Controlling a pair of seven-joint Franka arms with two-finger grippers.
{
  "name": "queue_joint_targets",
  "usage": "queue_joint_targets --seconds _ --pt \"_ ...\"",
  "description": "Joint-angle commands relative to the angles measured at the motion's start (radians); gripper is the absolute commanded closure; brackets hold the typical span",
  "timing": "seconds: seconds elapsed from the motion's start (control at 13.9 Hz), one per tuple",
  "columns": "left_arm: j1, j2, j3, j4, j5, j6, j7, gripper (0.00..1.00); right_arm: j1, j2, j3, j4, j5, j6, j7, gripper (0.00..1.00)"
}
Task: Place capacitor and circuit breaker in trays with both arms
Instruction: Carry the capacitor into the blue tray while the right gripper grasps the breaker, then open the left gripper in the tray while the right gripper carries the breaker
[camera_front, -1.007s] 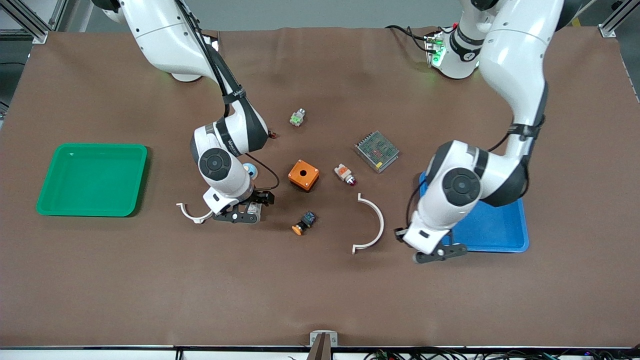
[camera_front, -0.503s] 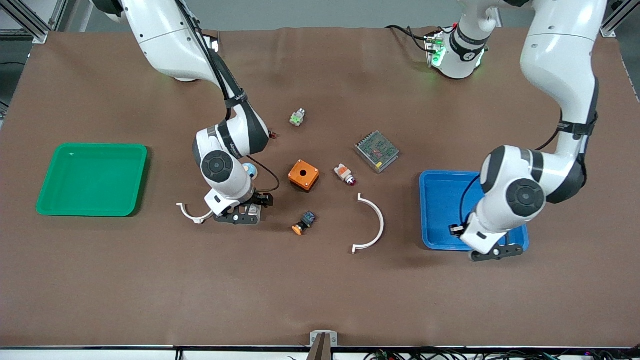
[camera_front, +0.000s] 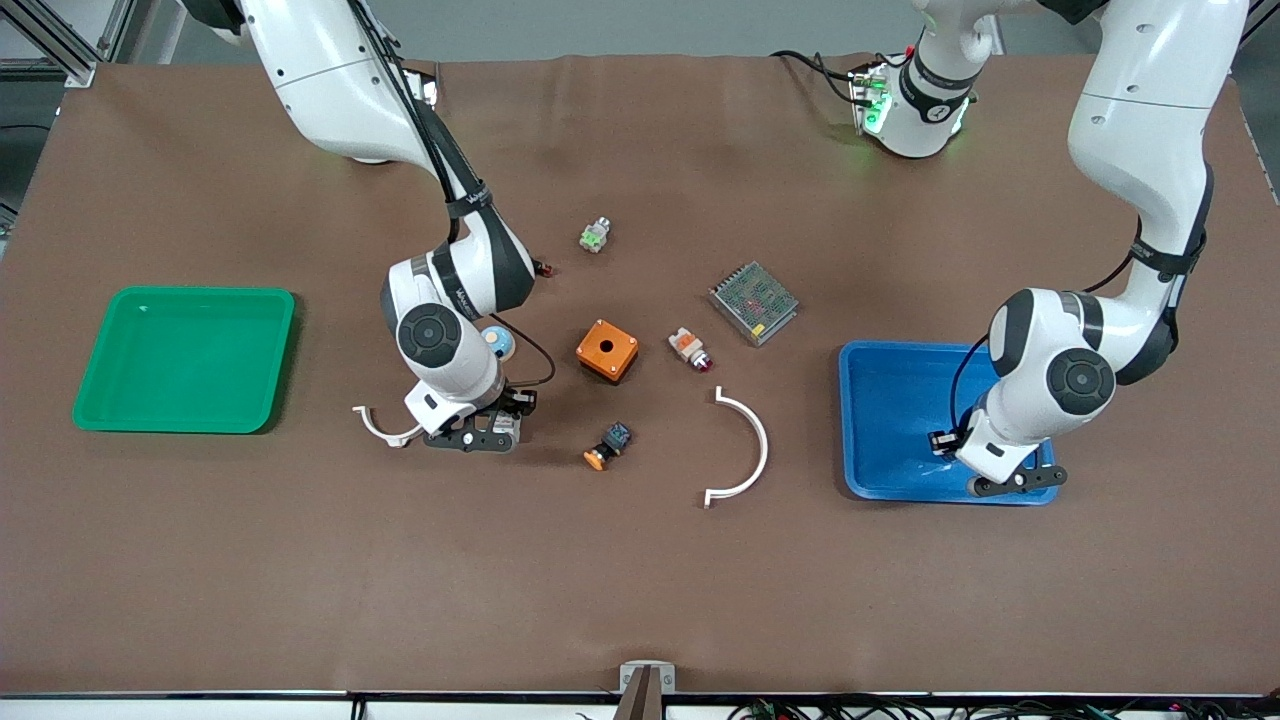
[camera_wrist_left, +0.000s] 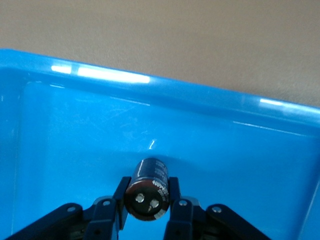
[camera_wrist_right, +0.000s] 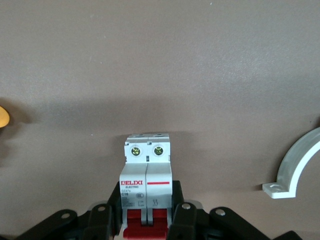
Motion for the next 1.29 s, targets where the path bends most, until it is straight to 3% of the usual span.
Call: queue_joint_targets --seconds 0.0,0.29,0.43,0.58,0.65,0.72,0.79,1.01,1.22 --pt "0.009 -0.049 -0.014 -0.064 0.017 0.015 -0.005 0.99 -0.020 -0.073 -0.005 0.020 0.010 -0.139 -0.020 0.80" --pt "0.009 -0.065 -0.017 -0.089 0.017 0.015 -0.013 0.97 -0.107 -0.300 -0.061 0.032 0.000 -0.563 -0.077 0.79" --pt "0.008 -0.065 -0.017 -0.092 0.016 0.015 -0.015 0.94 -0.175 -0.370 -0.111 0.031 -0.019 -0.669 -0.199 0.79" --pt "0.008 -0.066 -0.019 -0.098 0.016 0.015 -0.015 0.85 -0.230 -0.404 -0.157 0.028 -0.110 -0.709 -0.319 0.79" --pt "0.008 -0.066 -0.017 -0.098 0.016 0.015 -0.015 0.74 -0.276 -0.407 -0.177 0.026 -0.135 -0.714 -0.406 0.79" --pt "0.008 -0.066 -0.017 -0.096 0.016 0.015 -0.006 0.30 -0.329 -0.404 -0.191 0.025 -0.138 -0.712 -0.500 0.79" --pt "0.008 -0.066 -0.017 -0.089 0.016 0.015 0.001 0.00 -0.409 -0.395 -0.194 0.021 -0.138 -0.703 -0.604 0.79" --pt "0.000 -0.089 -0.017 -0.035 0.016 0.004 -0.010 0.00 -0.578 -0.371 -0.194 -0.004 -0.138 -0.622 -0.817 0.79" --pt "0.008 -0.187 -0.016 0.029 0.016 -0.051 -0.004 0.00 -0.679 -0.348 -0.194 -0.072 -0.148 -0.500 -0.939 0.79"
